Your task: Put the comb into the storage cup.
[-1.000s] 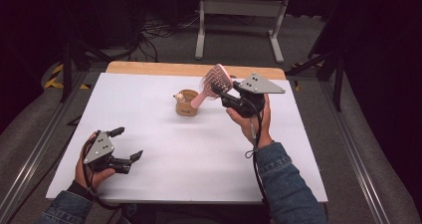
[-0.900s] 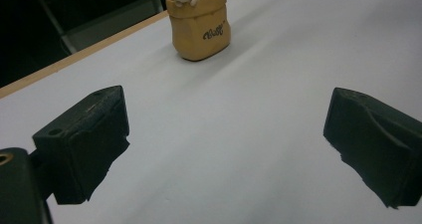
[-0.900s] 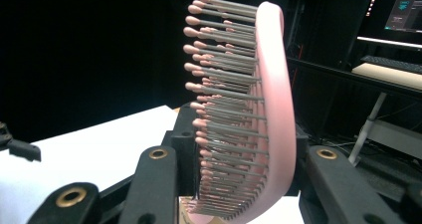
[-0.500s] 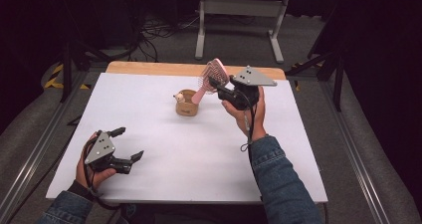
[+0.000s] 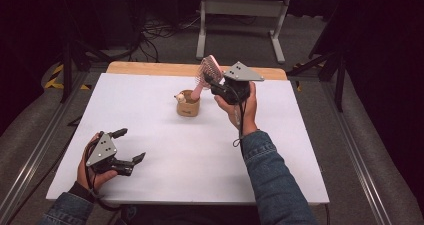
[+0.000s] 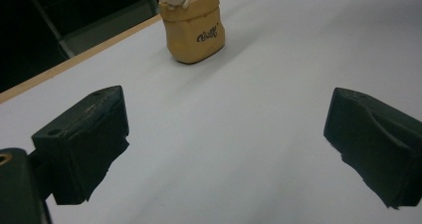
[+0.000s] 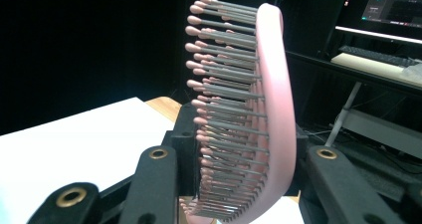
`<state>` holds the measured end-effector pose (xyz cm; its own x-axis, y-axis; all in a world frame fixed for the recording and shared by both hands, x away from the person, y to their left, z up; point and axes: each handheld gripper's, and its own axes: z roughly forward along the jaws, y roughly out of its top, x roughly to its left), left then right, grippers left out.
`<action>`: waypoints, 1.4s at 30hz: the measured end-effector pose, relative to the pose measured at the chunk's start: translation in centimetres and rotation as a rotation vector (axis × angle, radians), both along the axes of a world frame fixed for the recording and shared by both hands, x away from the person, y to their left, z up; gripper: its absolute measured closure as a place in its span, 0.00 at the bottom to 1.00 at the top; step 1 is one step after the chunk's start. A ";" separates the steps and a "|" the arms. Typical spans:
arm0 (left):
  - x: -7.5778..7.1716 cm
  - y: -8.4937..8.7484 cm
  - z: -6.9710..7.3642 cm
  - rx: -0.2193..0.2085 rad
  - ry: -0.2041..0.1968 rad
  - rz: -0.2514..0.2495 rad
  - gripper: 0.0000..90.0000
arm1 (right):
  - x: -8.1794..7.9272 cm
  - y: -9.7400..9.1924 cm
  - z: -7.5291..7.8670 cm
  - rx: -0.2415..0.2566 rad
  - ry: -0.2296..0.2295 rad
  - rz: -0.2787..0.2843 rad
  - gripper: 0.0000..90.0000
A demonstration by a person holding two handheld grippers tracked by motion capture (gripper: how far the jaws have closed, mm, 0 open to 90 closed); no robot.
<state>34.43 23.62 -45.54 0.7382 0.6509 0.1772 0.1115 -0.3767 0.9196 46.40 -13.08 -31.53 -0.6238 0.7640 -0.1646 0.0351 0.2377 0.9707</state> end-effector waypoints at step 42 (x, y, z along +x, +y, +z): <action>-0.5 -0.1 0.2 0.018 -0.015 -0.006 0.05 | 0.1 2.2 -4.2 0.020 0.068 -0.009 0.71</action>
<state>33.91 23.53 -45.38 0.7394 0.6430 0.1996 0.0952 -0.3934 0.9144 46.46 -10.83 -35.76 -0.6263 0.7722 -0.1068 0.1032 0.2180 0.9705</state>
